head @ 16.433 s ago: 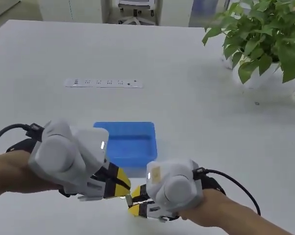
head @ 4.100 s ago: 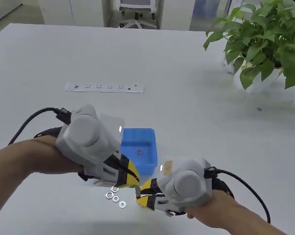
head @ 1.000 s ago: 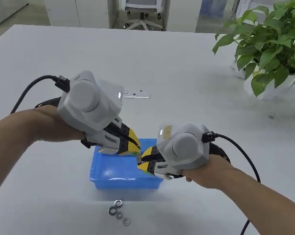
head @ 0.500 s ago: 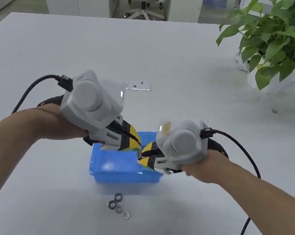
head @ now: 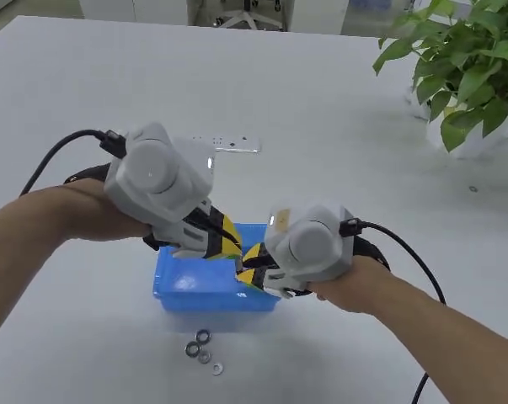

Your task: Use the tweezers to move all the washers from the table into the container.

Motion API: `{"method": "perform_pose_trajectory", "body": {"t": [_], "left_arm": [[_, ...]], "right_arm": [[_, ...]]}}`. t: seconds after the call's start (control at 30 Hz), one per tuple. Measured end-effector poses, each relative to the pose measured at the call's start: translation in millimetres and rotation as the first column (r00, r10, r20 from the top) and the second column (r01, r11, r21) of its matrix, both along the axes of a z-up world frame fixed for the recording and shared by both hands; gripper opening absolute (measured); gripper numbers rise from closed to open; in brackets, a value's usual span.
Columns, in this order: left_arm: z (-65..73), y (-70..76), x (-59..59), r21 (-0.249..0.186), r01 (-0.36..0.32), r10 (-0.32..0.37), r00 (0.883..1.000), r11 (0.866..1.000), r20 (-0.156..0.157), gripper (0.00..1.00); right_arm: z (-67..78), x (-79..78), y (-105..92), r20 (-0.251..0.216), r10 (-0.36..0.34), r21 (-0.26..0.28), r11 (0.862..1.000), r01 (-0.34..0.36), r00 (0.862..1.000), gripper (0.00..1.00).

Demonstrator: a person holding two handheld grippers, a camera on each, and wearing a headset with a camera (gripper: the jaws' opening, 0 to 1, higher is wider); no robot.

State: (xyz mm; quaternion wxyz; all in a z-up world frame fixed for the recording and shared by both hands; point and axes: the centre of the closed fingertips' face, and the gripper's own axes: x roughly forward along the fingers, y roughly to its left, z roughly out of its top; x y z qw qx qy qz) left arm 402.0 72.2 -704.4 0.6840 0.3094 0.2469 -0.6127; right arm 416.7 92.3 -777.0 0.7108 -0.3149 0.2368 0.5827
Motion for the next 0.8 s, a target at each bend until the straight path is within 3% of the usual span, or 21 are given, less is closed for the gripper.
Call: {"method": "perform_pose_trajectory", "body": {"t": [0.37, 0.8], "left_arm": [[-0.7, -1.5, -1.3, 0.002, 0.005, -0.005, 1.000, 1.000, 0.003, 0.05], [8.3, 1.7, -4.6, -0.001, 0.006, -0.006, 1.000, 1.000, 0.006, 0.05]], "right_arm": [[-0.5, -1.0, -1.3, 0.000, -0.002, -0.003, 1.000, 0.002, 1.000, 0.11], [8.3, -5.1, 0.7, 0.010, 0.010, 0.006, 1.000, -0.010, 1.000, 0.11]]}}
